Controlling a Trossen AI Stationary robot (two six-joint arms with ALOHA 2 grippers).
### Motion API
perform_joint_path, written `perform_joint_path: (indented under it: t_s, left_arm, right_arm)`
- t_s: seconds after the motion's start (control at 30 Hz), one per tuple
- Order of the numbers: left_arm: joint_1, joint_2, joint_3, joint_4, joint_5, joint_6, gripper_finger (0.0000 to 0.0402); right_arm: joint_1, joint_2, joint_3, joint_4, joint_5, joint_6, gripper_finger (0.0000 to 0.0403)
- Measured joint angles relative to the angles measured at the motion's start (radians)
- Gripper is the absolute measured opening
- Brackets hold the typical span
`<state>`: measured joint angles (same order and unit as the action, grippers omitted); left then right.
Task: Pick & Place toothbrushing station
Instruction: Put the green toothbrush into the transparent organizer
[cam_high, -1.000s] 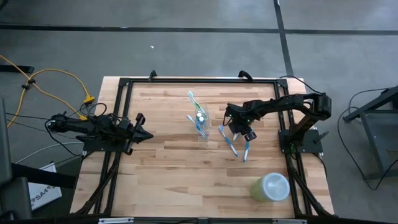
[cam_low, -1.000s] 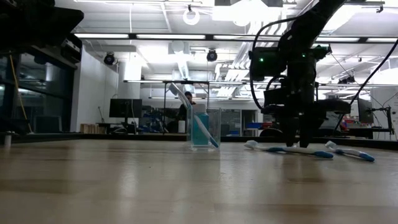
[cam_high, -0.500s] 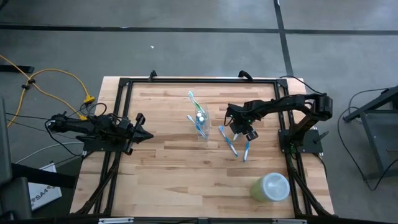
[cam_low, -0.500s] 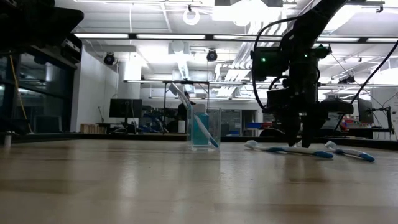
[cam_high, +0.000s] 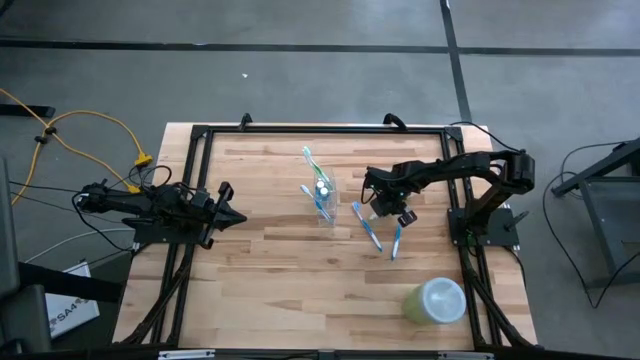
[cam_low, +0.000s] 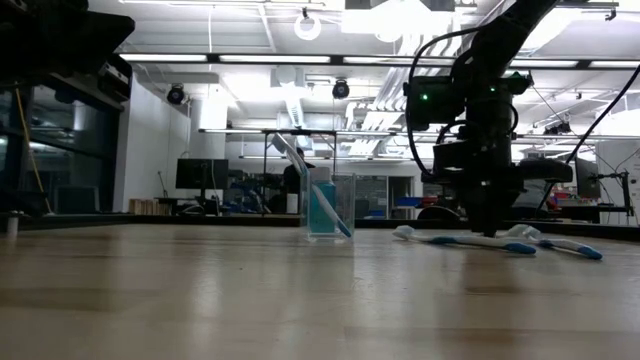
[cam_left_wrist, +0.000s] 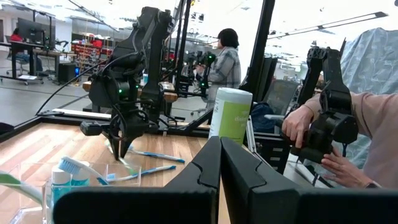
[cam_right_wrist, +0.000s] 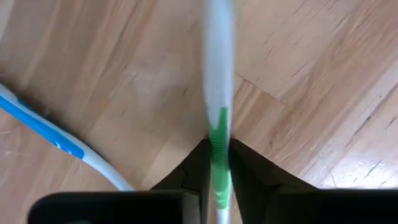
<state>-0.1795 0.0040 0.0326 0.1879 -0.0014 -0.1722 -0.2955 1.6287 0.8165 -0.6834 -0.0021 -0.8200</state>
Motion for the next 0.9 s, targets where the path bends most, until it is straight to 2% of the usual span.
perform_joint_path:
  t_s: [0.13, 0.37, 0.57, 0.9]
  left_arm:
    - [0.0, 0.0, 0.0, 0.0, 0.0, 0.0, 0.0002]
    - [0.0, 0.0, 0.0, 0.0, 0.0, 0.0, 0.0002]
    - [0.0, 0.0, 0.0, 0.0, 0.0, 0.0, 0.0002]
    - [0.0, 0.0, 0.0, 0.0, 0.0, 0.0, 0.0002]
  right_arm:
    - [0.0, 0.0, 0.0, 0.002, 0.0, 0.004, 0.003]
    - [0.0, 0.0, 0.0, 0.005, 0.002, 0.005, 0.003]
    - [0.001, -0.001, 0.001, 0.003, 0.023, 0.007, 0.001]
    - [0.001, -0.001, 0.001, -0.015, 0.133, 0.057, 0.0007]
